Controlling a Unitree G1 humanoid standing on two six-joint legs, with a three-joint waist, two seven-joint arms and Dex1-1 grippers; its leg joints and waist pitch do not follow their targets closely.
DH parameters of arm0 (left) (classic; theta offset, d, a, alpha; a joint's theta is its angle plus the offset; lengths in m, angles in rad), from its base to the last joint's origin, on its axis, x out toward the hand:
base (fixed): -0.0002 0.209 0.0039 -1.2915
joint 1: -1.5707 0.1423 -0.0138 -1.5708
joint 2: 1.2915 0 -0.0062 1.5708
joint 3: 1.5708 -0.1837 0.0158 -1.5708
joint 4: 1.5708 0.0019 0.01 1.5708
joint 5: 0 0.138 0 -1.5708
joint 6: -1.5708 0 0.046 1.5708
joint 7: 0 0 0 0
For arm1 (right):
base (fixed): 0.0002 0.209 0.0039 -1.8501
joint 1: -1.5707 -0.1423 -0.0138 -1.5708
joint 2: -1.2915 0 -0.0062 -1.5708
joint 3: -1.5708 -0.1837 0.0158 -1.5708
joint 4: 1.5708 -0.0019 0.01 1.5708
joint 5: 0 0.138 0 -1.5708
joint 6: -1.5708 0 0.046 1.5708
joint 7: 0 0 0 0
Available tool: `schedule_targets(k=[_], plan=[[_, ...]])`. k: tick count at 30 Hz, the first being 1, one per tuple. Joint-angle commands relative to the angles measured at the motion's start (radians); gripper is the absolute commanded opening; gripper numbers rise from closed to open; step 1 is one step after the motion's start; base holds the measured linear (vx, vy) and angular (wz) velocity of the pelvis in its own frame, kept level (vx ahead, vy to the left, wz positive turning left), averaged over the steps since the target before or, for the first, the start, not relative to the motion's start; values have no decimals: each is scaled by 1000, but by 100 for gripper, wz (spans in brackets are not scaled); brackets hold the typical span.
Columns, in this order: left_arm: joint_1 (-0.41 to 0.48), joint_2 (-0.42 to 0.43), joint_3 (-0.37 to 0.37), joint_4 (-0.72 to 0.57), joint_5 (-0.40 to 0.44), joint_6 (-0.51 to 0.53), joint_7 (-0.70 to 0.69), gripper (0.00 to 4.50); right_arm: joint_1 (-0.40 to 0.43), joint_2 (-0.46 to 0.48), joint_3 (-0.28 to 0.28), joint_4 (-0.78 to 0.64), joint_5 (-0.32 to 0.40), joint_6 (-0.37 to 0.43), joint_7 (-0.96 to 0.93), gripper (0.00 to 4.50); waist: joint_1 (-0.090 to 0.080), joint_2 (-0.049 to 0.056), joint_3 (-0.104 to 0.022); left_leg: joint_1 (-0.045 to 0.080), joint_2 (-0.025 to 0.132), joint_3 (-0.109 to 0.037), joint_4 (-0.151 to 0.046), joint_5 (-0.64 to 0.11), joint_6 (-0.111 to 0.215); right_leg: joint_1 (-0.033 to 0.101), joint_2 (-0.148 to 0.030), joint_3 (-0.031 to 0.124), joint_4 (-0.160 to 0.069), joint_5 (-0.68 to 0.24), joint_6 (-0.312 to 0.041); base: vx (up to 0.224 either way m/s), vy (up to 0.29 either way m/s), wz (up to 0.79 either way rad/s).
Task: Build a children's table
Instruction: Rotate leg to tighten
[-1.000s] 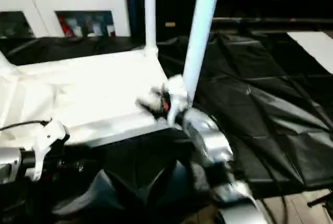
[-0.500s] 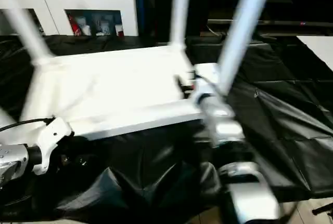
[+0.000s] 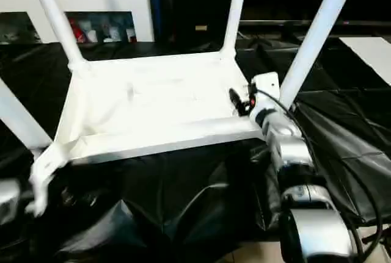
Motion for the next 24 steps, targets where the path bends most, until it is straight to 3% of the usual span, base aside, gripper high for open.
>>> schedule_targets(k=[1,3,5,9,11,13,17,19,24], plan=[[24,43,42,21,-7,-29,-27,440,59,2,34,-110,21,19,68,328,-2,14,-59,19,17,-4,-76,-319,14,42,-36,46,-83,-210,-184,0,0,0],[55,79,73,27,-15,-42,-65,440,160,-5,70,-239,45,44,124,328,-7,16,-58,22,19,-7,-80,-328,13,37,-35,48,-84,-234,-175,0,0,0],[62,88,96,28,-30,-40,-82,440,195,-9,81,-280,55,52,143,328,-4,17,-57,24,20,-6,-80,-339,12,36,-35,50,-87,-246,-174,0,0,0],[54,115,217,87,-95,-64,-123,440,343,-47,98,-424,101,79,228,328,-2,20,-49,30,20,-11,-88,-428,-7,27,-36,53,-100,-351,-148,0,0,0],[58,123,225,91,-96,-67,-129,440,354,-50,95,-433,102,81,229,328,-4,18,-47,28,19,-13,-90,-440,-13,28,-37,54,-100,-371,-146,0,0,0],[69,154,258,116,-107,-82,-142,440,396,-68,72,-472,105,110,227,328,-6,20,-42,35,18,-15,-90,-479,-21,19,-39,58,-108,-443,-131,0,0,0],[74,186,297,167,-98,-99,-144,440,448,-100,39,-528,109,153,211,328,-8,17,-36,42,15,-22,-92,-517,-27,17,-41,59,-125,-568,-82,0,0,0],[68,201,325,197,-92,-101,-133,440,473,-122,10,-552,132,181,206,328,-6,16,-37,50,14,-21,-90,-518,-23,12,-41,60,-130,-580,-78,0,0,0],[62,215,339,224,-80,-107,-123,440,488,-136,-1,-557,132,186,207,328,-11,19,-37,49,17,-25,-98,-526,-23,17,-38,56,-128,-531,-92,0,0,0]])
